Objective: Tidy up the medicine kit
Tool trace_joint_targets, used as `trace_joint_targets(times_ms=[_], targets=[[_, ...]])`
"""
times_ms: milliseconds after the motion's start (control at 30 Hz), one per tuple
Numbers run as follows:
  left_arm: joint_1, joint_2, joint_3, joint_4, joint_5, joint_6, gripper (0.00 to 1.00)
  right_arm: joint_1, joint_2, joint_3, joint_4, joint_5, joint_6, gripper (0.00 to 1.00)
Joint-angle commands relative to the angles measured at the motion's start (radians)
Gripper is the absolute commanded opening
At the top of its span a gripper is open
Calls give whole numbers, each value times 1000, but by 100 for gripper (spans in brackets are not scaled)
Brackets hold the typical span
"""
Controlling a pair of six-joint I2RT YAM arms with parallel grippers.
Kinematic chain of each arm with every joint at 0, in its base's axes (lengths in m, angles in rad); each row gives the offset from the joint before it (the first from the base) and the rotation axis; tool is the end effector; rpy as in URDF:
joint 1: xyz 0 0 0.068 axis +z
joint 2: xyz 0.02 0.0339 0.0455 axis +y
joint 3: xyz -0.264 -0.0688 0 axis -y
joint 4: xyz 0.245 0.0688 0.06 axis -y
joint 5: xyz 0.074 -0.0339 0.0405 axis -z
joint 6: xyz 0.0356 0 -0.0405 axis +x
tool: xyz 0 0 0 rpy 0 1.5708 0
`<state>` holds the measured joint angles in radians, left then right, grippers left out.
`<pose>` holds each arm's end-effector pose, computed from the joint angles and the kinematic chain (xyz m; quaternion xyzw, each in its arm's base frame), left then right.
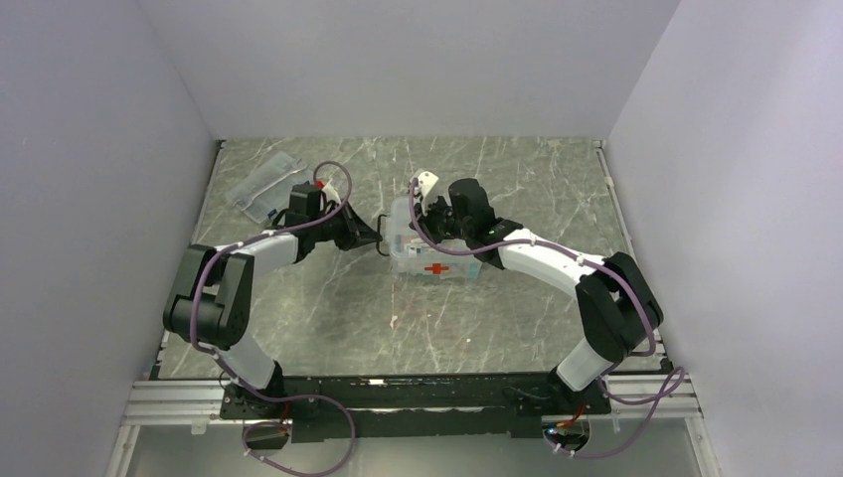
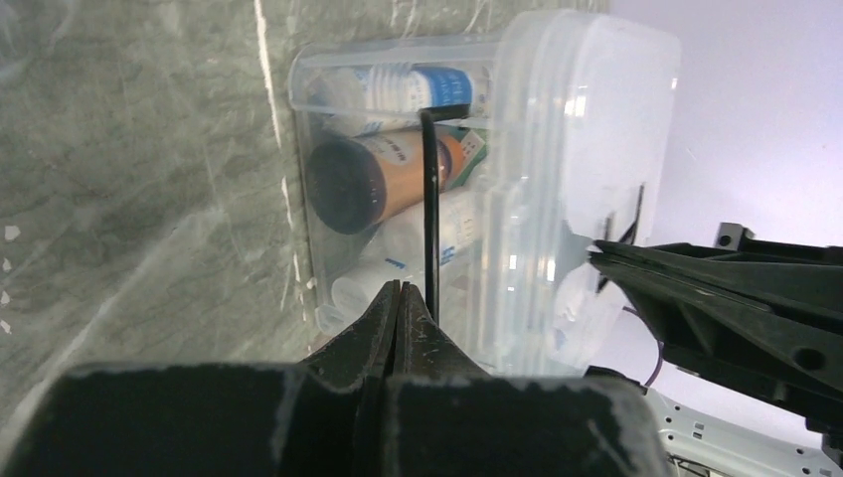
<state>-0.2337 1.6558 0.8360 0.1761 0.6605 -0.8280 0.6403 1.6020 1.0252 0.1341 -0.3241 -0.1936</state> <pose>0.3210 -0.0989 0.1771 -0.1091 0.8515 -0.4643 0.2179 0.2849 0.2264 0.2479 -0.4166 0.7276 0.2498 0.4843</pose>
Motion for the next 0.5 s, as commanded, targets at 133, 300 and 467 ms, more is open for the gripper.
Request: trace_joint_targets(times_ms=[133,300,467], targets=[[-15,-90,82,-72,-29,61,0,1,-6,-41,-69,5,19,0],[-29,-113,107,-110,-48,76,0,0,-11,-51,-66,7,23,0],[-53,-117,134,-143,-68,91,0,1,-17,-63,-60,7,27,0]])
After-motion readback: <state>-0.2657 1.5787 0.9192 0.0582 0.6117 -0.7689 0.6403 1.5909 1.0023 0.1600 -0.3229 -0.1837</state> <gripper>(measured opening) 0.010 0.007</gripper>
